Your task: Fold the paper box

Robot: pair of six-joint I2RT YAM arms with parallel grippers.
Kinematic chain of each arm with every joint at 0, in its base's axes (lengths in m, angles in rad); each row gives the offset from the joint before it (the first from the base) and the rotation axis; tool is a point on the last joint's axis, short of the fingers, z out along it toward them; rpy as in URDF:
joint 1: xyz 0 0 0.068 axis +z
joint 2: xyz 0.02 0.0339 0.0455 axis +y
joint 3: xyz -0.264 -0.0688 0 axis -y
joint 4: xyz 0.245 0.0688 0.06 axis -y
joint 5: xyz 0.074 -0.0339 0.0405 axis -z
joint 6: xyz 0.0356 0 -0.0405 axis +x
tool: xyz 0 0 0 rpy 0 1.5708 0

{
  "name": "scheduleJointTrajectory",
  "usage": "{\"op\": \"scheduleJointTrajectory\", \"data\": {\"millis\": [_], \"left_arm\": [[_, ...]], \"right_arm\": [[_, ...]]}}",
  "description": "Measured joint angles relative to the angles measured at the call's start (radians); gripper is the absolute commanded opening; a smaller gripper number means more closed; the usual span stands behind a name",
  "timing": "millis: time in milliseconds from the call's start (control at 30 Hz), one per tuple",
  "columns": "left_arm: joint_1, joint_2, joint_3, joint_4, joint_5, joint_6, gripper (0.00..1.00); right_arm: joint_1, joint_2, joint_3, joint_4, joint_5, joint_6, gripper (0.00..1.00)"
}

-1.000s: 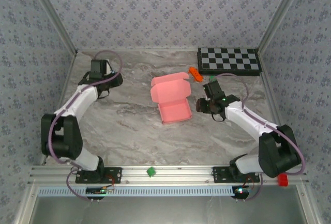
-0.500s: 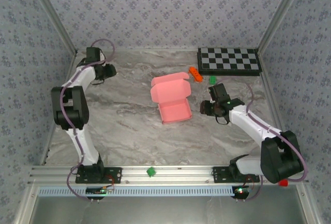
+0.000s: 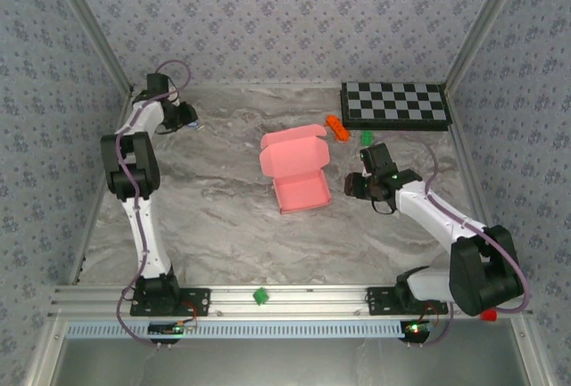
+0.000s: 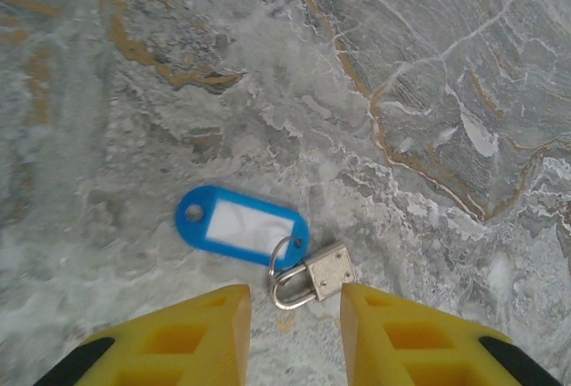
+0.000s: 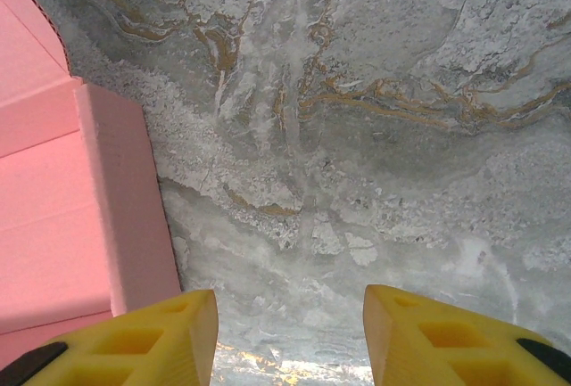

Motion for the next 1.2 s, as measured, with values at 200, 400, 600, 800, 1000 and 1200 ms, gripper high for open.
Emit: {"op": "scheduleJointTrajectory", "data": {"millis": [200,400,600,800,1000,1200], "left_arm": [[-0.001,0.074,0.098,-0.042,0.029,-0.003,0.28],[-0.001,0.098,0.131,-0.061,0.035,-0.004,0.27],[-0.001,0.101,0.132,-0.079,0.037,-0.007,0.27],[-0.001,0.109,0.134,-0.08,0.037,-0.007,0.27],[-0.001,0.133,0.148,-0.087,0.038,-0.008,0.22],[-0.001,0.139,0.159,-0.093,0.038,-0.012,0.15]], "right_arm": [[0.0,0.0,0.0,-0.001,0.0,0.0,0.48],[0.0,0.0,0.0,-0.002,0.0,0.0,0.48],[-0.005,0.0,0.0,-0.001,0.0,0.0,0.48],[-0.005,0.003,0.0,-0.001,-0.001,0.0,0.48],[-0.005,0.003,-0.001,-0.001,-0.001,-0.001,0.48],[-0.005,0.008,-0.002,-0.001,-0.004,0.0,0.49]]}}
